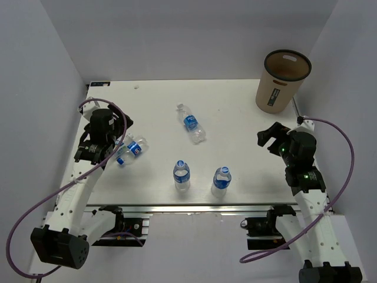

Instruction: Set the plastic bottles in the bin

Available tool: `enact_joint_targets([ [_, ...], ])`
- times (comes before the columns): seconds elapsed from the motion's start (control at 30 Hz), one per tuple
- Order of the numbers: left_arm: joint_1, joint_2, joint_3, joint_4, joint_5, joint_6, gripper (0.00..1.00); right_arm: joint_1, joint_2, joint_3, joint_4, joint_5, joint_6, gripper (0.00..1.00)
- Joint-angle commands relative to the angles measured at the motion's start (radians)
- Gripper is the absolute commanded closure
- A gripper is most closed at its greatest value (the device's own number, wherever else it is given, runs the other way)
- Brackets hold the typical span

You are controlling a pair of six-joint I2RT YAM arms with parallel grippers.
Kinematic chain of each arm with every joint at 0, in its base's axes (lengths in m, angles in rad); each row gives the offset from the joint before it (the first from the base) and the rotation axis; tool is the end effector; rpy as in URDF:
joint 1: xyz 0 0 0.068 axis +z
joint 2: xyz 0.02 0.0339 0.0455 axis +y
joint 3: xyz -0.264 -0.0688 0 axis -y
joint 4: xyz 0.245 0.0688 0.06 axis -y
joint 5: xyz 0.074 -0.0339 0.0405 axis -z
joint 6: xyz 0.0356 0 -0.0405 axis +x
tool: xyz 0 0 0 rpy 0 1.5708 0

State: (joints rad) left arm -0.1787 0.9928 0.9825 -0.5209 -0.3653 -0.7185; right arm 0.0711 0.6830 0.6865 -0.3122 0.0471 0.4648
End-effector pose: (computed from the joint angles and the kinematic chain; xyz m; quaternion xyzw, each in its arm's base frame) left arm 0.2127 -0.0255 0.3378 -0.3145 0.7985 -0.0698 0.5085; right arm 0.1641 0.0100 0.3077 0.1715 0.7889 0.1378 0.5738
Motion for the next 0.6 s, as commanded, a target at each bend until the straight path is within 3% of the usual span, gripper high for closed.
enact_joint_targets([
  [0.0,-0.001,0.012,0.005,0.015,0.025,0.014,0.02,-0.004,-0.059,-0.011,0.085,-0.067,-0.003,0.11],
  [0.17,-0.001,0.015,-0.034,0.067,0.08,0.025,0.02,-0.004,-0.094,-0.084,0.261,-0.324,-0.08,0.11],
  [0.27,0.001,0.026,-0.033,0.088,0.101,0.031,0.02,-0.001,0.028,-0.015,0.263,-0.493,-0.097,0.11],
  [0.33,-0.001,0.035,-0.016,0.079,0.094,0.031,0.02,0.034,0.171,0.114,0.24,-0.553,-0.155,0.11],
  [0.4,-0.001,0.033,-0.022,0.09,0.095,0.031,0.02,0.096,0.303,0.253,0.176,-0.465,-0.234,0.11],
  [0.5,-0.001,0.026,-0.027,0.076,0.086,0.037,0.02,0.312,0.433,0.411,0.026,-0.231,-0.302,0.11],
  [0.57,-0.001,0.012,-0.031,0.07,0.059,0.036,0.02,0.354,0.452,0.413,0.031,-0.211,-0.324,0.11],
])
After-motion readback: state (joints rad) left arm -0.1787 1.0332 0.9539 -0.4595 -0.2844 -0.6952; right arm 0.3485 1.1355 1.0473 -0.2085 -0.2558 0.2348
